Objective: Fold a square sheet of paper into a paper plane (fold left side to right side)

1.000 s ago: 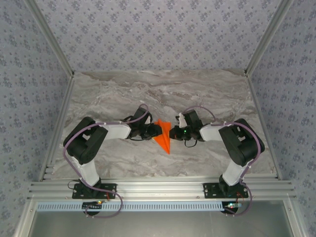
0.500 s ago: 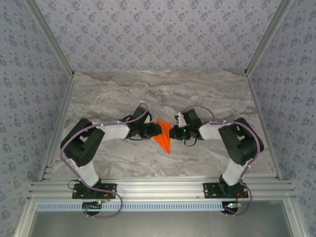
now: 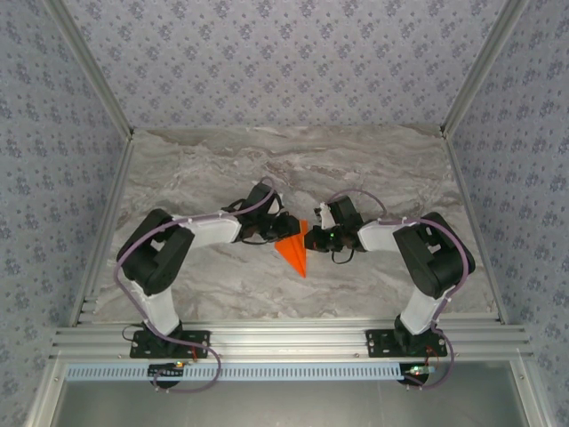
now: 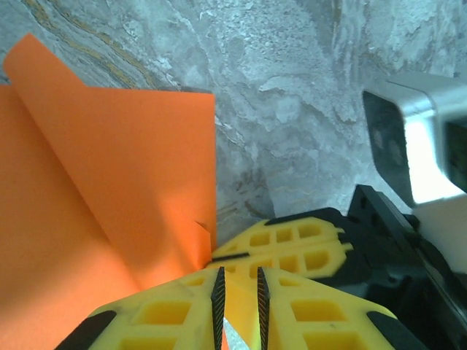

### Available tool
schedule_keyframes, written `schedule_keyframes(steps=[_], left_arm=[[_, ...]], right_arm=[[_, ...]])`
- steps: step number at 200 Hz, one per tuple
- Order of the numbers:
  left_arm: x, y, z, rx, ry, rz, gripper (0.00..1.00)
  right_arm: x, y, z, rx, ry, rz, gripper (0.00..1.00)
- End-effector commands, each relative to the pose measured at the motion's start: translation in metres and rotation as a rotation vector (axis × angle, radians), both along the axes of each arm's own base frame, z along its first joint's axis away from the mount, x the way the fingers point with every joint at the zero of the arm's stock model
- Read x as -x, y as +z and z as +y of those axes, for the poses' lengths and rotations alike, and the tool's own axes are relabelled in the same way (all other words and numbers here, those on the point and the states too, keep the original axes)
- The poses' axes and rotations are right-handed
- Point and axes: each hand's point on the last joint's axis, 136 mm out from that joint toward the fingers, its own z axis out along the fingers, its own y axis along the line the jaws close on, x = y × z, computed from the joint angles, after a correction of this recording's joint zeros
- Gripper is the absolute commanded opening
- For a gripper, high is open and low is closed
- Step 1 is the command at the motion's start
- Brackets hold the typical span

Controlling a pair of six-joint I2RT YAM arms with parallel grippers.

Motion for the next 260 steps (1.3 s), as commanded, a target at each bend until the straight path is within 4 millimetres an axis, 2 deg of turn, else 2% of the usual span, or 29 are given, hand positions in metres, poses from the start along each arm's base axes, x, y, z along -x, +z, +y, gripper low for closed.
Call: schedule_keyframes(steps=[1, 77, 163, 185, 202, 224, 244, 260], left_arm=[[-0.004, 0.003, -0.012, 0.017, -0.04, -0.015, 0.21], [-0.003, -0.033, -0.001, -0.076, -0.017, 0.029, 0.21], [0.005, -0.059, 0.015, -0.147, 0.005, 0.066, 0.21], [0.009, -0.067, 0.019, -0.156, 0.013, 0.082, 0.21], [0.013, -0.072, 0.022, -0.161, 0.017, 0.091, 0.21], [0.016, -0.076, 0.025, -0.168, 0.02, 0.099, 0.21], [0.017, -0.077, 0.026, -0.167, 0.022, 0.099, 0.2], [0.017, -0.078, 0.027, -0.169, 0.023, 0.101, 0.2]], right_arm=[[0.019, -0.04, -0.026, 0.173, -0.028, 0.093, 0.06], [0.023, -0.042, -0.033, 0.221, -0.024, 0.096, 0.05], [0.023, -0.041, -0.034, 0.224, -0.019, 0.092, 0.06], [0.017, -0.025, -0.025, 0.166, -0.016, 0.058, 0.1], [0.007, -0.001, -0.022, 0.129, -0.023, 0.004, 0.17], [-0.001, 0.031, -0.027, 0.118, -0.042, -0.07, 0.27], [0.003, 0.053, -0.031, 0.103, -0.041, -0.11, 0.32], [0.016, 0.062, -0.022, 0.042, -0.011, -0.103, 0.32]])
